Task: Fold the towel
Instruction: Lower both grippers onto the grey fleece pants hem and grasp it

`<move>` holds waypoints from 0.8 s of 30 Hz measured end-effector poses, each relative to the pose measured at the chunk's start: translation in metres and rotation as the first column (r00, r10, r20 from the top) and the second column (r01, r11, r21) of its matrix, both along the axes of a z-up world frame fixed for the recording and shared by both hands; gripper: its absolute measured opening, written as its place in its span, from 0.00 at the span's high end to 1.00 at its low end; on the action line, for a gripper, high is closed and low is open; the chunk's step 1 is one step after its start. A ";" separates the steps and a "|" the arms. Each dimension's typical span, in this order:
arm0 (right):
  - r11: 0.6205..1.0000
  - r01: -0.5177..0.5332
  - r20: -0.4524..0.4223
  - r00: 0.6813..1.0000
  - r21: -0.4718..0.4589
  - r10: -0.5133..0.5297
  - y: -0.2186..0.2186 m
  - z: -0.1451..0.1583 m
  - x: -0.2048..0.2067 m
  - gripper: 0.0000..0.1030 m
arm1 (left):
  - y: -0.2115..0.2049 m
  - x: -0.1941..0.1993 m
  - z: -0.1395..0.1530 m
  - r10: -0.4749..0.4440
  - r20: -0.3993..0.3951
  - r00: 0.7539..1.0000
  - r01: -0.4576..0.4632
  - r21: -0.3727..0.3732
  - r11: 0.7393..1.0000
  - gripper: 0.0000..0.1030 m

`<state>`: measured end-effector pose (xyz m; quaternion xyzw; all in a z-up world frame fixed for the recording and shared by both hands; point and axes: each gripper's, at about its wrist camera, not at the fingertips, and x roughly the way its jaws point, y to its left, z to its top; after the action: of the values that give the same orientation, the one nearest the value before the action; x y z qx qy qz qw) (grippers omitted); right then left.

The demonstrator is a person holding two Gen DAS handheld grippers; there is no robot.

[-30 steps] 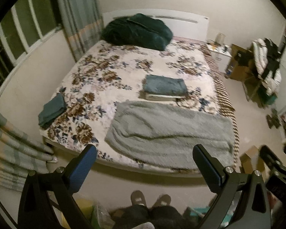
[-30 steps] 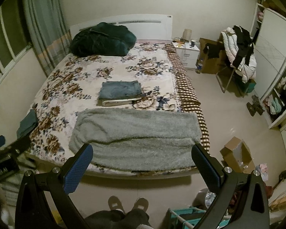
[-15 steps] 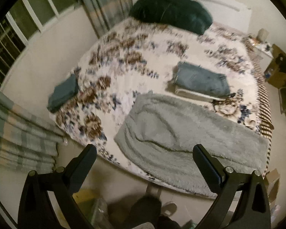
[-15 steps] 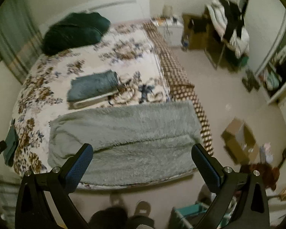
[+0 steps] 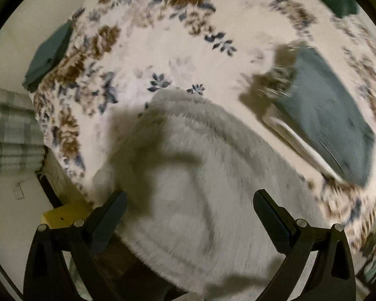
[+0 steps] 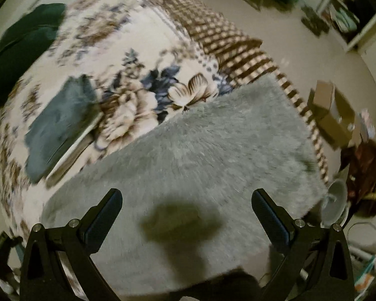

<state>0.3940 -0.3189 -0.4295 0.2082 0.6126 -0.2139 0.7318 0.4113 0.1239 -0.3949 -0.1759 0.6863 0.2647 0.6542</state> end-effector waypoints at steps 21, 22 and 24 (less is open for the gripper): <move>0.919 0.389 -0.181 0.910 0.064 -0.372 -0.085 -0.215 0.114 0.09 | 0.021 0.103 -0.148 0.140 -0.051 0.989 -0.137 0.045 0.989 0.71; 0.916 0.395 -0.177 0.909 0.073 -0.378 -0.086 -0.217 0.114 0.14 | 0.022 0.101 -0.145 0.137 -0.044 0.990 -0.135 0.052 0.990 0.81; 0.918 0.390 -0.165 0.913 0.077 -0.374 -0.086 -0.218 0.116 0.49 | 0.025 0.093 -0.137 0.131 -0.005 0.991 -0.131 0.042 0.991 0.86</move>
<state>0.5103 -0.4046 -0.6477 0.3470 0.6231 -0.3342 0.6162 0.5044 0.1485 -0.5324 -0.2056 0.6703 0.3220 0.6362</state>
